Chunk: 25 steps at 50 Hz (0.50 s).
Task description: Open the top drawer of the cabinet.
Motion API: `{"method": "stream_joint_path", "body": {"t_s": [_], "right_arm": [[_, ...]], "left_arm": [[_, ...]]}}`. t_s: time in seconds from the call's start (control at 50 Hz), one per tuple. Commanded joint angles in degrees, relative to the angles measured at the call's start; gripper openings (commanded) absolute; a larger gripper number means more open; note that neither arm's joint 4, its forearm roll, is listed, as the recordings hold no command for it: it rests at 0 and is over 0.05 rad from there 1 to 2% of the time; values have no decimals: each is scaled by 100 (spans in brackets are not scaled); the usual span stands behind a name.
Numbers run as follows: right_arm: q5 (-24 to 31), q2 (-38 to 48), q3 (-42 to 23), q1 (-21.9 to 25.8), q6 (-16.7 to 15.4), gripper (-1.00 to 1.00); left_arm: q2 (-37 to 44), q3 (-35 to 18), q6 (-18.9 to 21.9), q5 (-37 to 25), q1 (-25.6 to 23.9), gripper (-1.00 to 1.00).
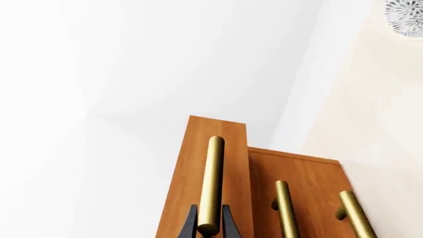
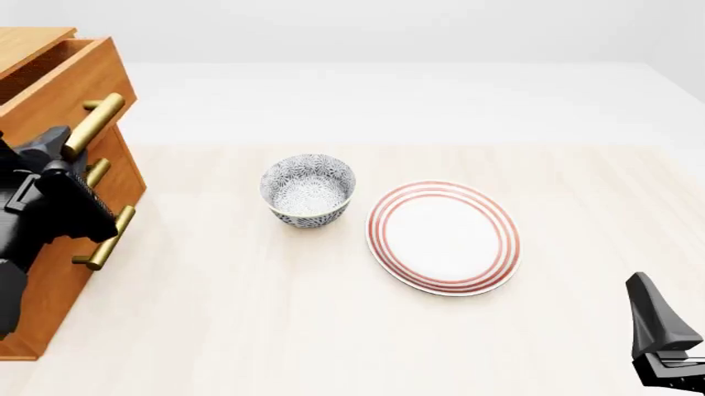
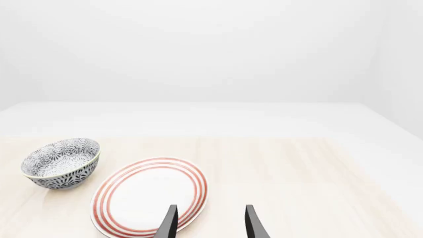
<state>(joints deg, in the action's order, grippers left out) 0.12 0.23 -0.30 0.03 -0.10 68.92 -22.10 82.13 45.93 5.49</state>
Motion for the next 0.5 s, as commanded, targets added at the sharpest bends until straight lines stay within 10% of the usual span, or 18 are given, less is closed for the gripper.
{"method": "stream_joint_path", "body": {"t_s": [0.02,0.5], "right_arm": [[-4,-1,6,-2,4,100],[-5,-2,6,-1,4,100]], "left_arm": [[154,228,111,-98,-479,-100],[100,183,218,-111,-833,-100]]}}
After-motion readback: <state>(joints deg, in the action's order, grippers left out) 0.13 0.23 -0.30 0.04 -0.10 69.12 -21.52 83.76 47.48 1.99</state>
